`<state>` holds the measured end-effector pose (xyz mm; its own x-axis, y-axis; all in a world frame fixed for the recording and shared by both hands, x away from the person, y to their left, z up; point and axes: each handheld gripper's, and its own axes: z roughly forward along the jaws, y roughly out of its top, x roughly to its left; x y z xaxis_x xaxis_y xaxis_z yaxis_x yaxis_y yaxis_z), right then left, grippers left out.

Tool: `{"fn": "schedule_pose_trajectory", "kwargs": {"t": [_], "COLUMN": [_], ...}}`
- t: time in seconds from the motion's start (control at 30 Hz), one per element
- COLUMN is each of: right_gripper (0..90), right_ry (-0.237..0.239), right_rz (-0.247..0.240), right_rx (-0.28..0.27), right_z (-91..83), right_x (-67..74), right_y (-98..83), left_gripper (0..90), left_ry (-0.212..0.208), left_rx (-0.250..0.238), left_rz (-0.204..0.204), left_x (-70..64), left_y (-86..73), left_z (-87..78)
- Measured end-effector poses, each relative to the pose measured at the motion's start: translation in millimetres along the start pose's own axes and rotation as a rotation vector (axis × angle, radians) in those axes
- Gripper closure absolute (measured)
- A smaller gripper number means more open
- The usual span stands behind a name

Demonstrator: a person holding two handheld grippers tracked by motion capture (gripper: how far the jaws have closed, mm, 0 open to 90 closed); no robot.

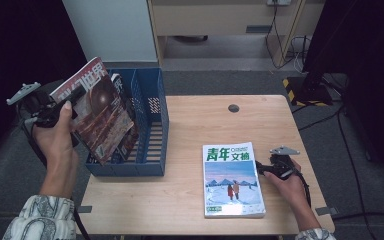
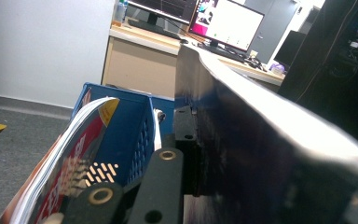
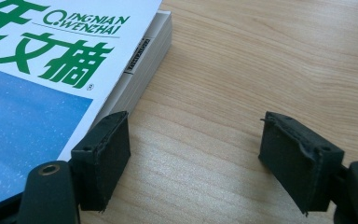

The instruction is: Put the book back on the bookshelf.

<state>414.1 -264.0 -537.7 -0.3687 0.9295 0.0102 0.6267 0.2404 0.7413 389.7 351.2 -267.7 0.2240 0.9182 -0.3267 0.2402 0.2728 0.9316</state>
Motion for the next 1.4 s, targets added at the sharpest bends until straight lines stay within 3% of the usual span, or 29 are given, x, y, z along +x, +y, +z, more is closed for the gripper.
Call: {"fn": "schedule_pose_trajectory", "kwargs": {"t": [0.77,1.4], "right_gripper": [24.3,24.3], "right_ry": [-0.001,-0.001], "right_rz": [-0.003,-0.003], "right_rx": [0.001,0.001], "right_z": [-0.1,-0.1], "right_x": [-0.1,-0.1], "right_y": [-0.1,-0.1], "left_gripper": [83.4,82.8], "left_ry": [-0.007,-0.042], "left_rx": [0.002,-0.011], "left_rz": [0.001,-0.003], "left_x": [-11.9,-19.6], "left_y": [-18.8,-25.3], "left_z": [36.5,38.7]}}
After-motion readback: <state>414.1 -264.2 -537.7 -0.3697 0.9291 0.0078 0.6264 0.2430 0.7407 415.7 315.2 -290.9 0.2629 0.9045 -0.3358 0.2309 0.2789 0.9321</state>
